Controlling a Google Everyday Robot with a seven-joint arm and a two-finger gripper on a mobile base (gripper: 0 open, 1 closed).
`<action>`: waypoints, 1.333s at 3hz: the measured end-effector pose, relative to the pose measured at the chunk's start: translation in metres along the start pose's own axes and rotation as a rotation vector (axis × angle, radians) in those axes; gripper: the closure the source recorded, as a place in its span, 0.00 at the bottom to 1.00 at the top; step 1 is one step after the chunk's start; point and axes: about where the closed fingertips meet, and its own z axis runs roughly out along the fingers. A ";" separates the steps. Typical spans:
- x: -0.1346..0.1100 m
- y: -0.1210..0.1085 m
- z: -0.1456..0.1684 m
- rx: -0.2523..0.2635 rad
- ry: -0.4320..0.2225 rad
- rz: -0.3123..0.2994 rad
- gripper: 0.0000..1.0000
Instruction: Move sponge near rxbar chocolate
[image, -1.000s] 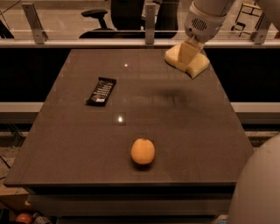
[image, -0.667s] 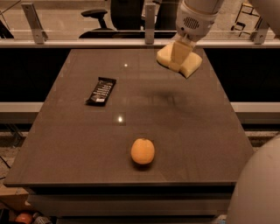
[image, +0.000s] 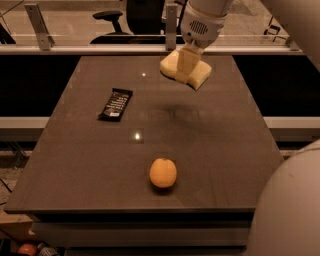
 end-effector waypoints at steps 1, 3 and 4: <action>-0.018 0.005 0.019 -0.062 -0.026 -0.030 1.00; -0.041 0.027 0.067 -0.193 -0.020 -0.085 1.00; -0.048 0.038 0.085 -0.240 -0.013 -0.109 1.00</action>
Offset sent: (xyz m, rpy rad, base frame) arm -0.0040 0.0578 -0.0568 0.0720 0.1848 0.1393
